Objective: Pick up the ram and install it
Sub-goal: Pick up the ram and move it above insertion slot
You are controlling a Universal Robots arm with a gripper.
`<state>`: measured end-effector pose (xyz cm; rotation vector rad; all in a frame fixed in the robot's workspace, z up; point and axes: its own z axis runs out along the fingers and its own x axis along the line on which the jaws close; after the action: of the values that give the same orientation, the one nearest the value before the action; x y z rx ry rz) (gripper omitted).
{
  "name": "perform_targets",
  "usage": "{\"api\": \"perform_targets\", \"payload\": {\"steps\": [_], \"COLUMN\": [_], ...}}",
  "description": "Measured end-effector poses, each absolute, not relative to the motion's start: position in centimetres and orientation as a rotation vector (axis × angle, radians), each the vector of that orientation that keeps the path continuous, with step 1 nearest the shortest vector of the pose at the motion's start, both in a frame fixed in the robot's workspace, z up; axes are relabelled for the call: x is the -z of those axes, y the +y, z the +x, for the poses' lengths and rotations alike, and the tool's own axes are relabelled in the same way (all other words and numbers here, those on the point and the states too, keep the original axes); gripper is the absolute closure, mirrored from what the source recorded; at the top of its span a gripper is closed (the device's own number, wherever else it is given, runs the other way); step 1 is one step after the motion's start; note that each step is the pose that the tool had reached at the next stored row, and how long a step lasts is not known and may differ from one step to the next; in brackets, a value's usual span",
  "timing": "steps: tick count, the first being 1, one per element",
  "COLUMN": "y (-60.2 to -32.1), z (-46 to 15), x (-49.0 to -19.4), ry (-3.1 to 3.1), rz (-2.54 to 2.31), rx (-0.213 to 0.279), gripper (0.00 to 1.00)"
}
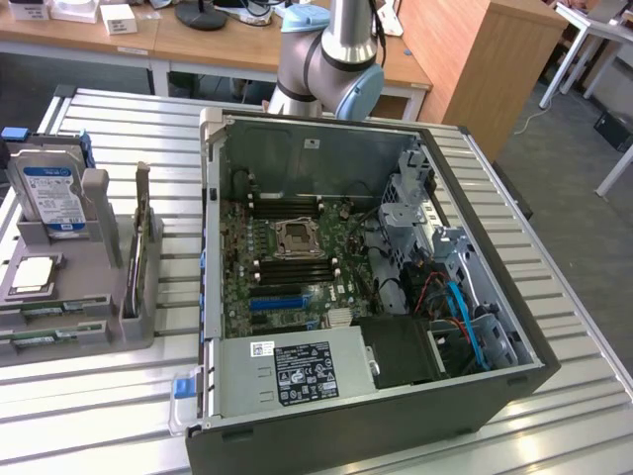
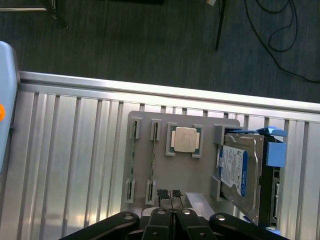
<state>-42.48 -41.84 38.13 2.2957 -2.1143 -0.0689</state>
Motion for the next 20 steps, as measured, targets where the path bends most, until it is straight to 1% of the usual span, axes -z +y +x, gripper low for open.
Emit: {"api": "perform_targets", "payload": {"steps": [1,3,4,5,20], "y": [-41.84,-41.84,-41.84,-41.84,-41.84], "z": [-42.48,-42.48,-42.48,-42.48,-42.48], "x": [-38.13,-38.13,-38.13,-38.13,-37.40], "ry": [-2.114,-2.114,-2.114,-2.114,-2.115], "rz": [2.296,2.296,2.296,2.296,2.296], "rx": [0.069,0.069,0.069,0.069,0.070], "gripper": [0.89,0.77,0.77,0.70,0.70]}}
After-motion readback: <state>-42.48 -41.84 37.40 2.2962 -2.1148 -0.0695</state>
